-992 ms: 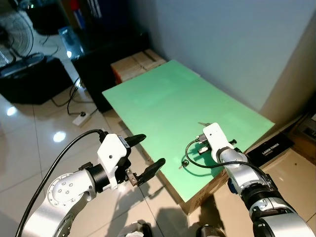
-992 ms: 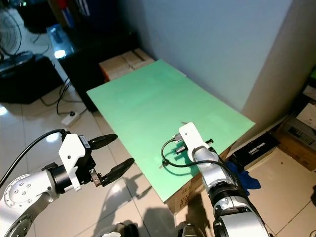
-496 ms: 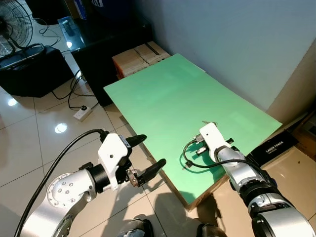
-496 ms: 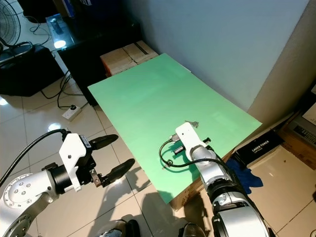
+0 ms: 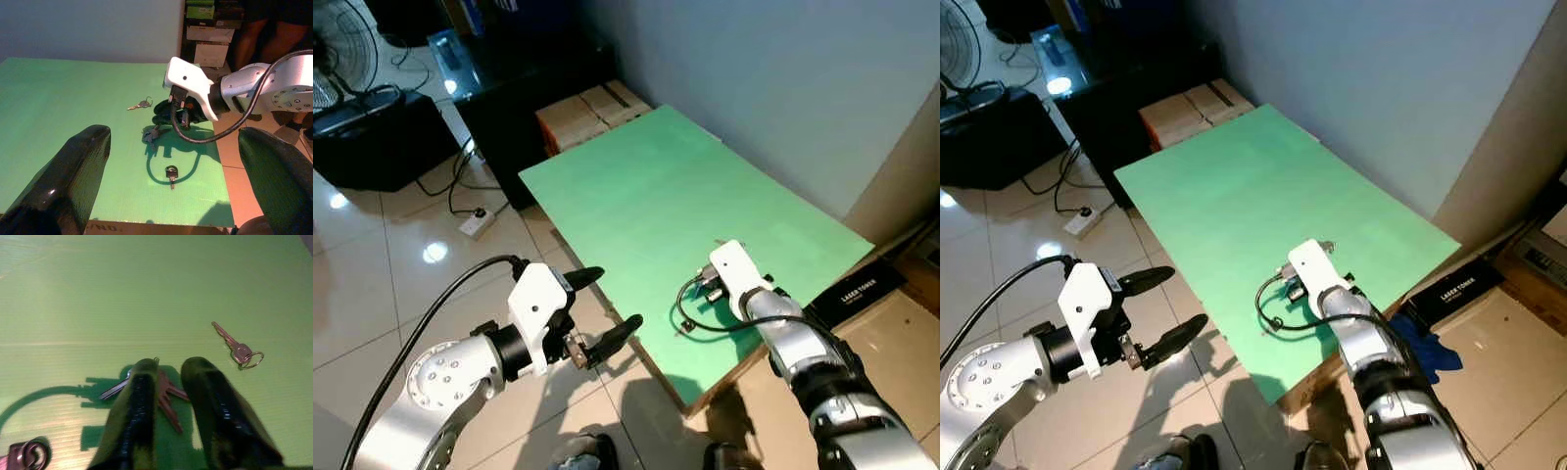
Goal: Hang keys on a hook
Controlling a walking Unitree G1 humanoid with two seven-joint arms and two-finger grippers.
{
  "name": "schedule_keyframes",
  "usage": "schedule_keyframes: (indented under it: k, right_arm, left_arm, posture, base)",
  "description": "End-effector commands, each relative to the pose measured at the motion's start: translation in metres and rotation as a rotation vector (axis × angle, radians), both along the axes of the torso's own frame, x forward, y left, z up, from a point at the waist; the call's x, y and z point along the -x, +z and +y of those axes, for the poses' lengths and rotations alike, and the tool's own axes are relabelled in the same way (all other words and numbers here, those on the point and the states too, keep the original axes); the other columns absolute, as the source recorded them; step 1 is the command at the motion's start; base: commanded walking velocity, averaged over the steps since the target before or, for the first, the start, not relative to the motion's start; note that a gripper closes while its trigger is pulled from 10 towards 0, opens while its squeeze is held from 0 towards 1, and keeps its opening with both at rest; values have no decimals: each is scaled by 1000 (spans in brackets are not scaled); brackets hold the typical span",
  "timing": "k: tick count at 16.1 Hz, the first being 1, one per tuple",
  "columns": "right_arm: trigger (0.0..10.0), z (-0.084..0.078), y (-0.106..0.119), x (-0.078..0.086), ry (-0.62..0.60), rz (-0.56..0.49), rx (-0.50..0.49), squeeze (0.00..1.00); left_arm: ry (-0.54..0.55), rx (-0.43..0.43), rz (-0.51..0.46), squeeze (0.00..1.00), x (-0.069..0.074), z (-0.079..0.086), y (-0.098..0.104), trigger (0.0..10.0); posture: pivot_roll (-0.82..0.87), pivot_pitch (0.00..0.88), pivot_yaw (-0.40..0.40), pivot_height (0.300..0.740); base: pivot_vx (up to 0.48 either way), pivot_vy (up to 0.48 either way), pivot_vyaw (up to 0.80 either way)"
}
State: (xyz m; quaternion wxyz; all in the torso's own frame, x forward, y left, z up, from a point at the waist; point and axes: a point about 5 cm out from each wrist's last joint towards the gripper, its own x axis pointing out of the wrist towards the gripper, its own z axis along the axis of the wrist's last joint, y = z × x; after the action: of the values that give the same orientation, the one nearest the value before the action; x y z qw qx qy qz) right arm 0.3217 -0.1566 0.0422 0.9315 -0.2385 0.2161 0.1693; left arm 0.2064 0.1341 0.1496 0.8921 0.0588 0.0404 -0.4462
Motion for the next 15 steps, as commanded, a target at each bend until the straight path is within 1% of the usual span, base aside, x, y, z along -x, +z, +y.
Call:
schedule_keyframes:
  k: [1, 3, 5, 7, 8, 9, 12, 13, 14, 15]
  right_arm:
    - [10000, 4, -1, 3, 16, 12, -4, 1000]
    - [10000, 4, 0, 3, 6, 8, -18, 1000]
    - [10000, 2, 4, -2, -28, -31, -57, 1000]
    - [10000, -1, 5, -7, -48, -43, -52, 1000]
    - [10000, 0, 5, -11, -54, -52, -57, 1000]
    - [10000, 1, 5, -11, -51, -54, -59, 1000]
    - [10000, 6, 9, -16, -108, -148, -49, 1000]
    - [10000, 7, 12, -18, -147, -203, -49, 298]
    - [10000, 7, 15, -19, -208, -249, -85, 0]
    - [10000, 10, 15, -19, -248, -269, -122, 0]
  left_arm:
    - [-8, -5, -12, 0, 0, 1, 3, 10000]
    - [-9, -7, -14, 0, -2, 1, 4, 10000]
    - [-10, -19, -18, 0, -3, 4, 5, 10000]
    - [-7, -23, -28, 0, -3, 5, 7, 10000]
    - [-1, -27, -35, 0, -3, 6, 9, 10000]
    - [0, -28, -37, 0, -3, 7, 9, 10000]
    - [5, -37, -39, 0, -1, 9, 9, 10000]
    - [9, -35, -41, 0, 0, 10, 10, 10000]
    - [13, -34, -43, 0, 1, 11, 11, 10000]
    - [18, -30, -45, 0, 2, 12, 12, 10000]
  posture:
    - [90, 129, 128, 740]
    - [91, 125, 133, 740]
    - [104, 121, 136, 740]
    - [121, 122, 135, 740]
    - [131, 127, 137, 740]
    - [135, 131, 139, 740]
    - [155, 137, 150, 740]
    - [159, 140, 150, 740]
    - [162, 141, 151, 740]
    - [165, 141, 151, 740]
  base:
    - [0, 0, 0]
    - [0, 0, 0]
    - [0, 0, 0]
    - [0, 0, 0]
    - [0, 0, 0]
    - [0, 0, 0]
    - [0, 0, 0]
    - [0, 0, 0]
    - [0, 0, 0]
    - [0, 0, 0]
